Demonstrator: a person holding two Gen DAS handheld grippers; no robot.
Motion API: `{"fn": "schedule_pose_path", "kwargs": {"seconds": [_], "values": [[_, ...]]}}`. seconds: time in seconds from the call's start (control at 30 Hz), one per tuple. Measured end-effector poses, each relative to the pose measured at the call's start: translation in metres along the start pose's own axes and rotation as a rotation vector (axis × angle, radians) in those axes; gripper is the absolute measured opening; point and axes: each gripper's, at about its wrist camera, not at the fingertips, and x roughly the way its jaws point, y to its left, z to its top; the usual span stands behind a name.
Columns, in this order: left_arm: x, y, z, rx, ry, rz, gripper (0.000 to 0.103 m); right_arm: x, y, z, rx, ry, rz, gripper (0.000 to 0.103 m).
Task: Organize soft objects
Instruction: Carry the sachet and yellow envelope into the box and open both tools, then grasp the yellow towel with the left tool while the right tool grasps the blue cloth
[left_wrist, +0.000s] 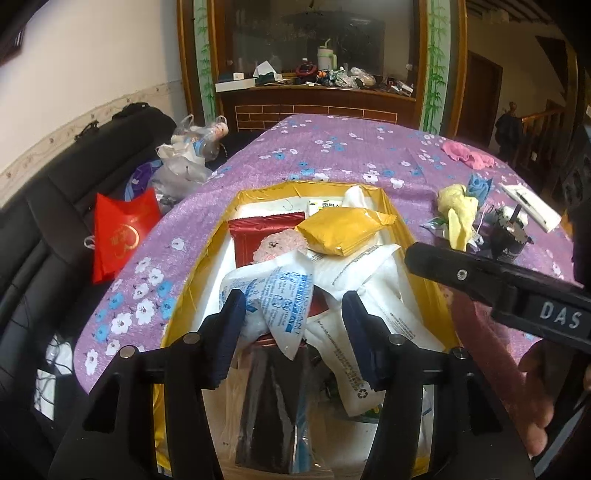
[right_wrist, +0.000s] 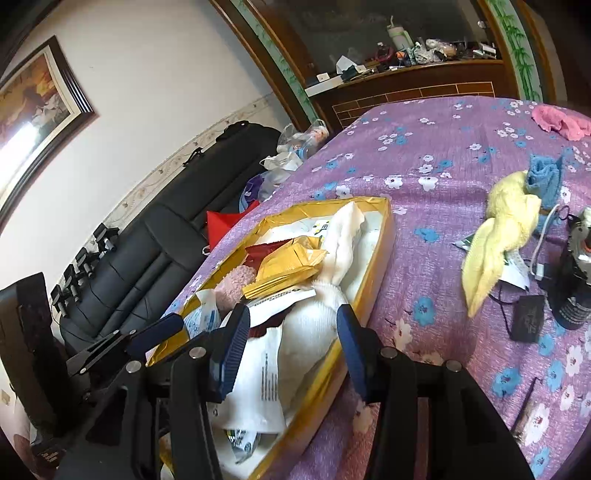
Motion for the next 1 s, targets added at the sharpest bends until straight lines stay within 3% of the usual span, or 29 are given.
{"fn": "schedule_pose_path", "kwargs": {"seconds": [0.17, 0.37, 0.5, 0.63, 0.77, 0.83, 0.9, 1.0], "values": [[-0.005, -0.010, 0.000, 0.019, -0.002, -0.011, 0.055, -0.010, -0.008, 0.004, 0.013, -0.009, 0.012, 0.056], [-0.024, -0.013, 0.016, -0.070, -0.059, -0.222, 0.055, -0.043, -0.038, 0.031, 0.059, -0.033, 0.071, 0.056], [-0.013, -0.030, 0.039, -0.071, 0.005, -0.329, 0.055, -0.076, -0.075, 0.067, 0.084, -0.070, 0.033, 0.067], [0.004, -0.054, 0.068, -0.069, 0.064, -0.420, 0.054, -0.087, -0.122, 0.103, 0.081, -0.070, -0.121, 0.067], [0.029, -0.085, 0.090, -0.018, 0.120, -0.436, 0.054, -0.076, -0.190, 0.112, 0.184, -0.066, -0.208, 0.067], [0.045, -0.099, 0.098, 0.000, 0.157, -0.447, 0.054, -0.070, -0.212, 0.106, 0.238, -0.046, -0.209, 0.067], [0.063, -0.118, 0.107, 0.030, 0.196, -0.464, 0.054, -0.062, -0.233, 0.100, 0.305, -0.012, -0.148, 0.067], [0.093, -0.142, 0.119, 0.075, 0.253, -0.469, 0.054, -0.051, -0.227, 0.100, 0.275, 0.015, -0.111, 0.067]]}}
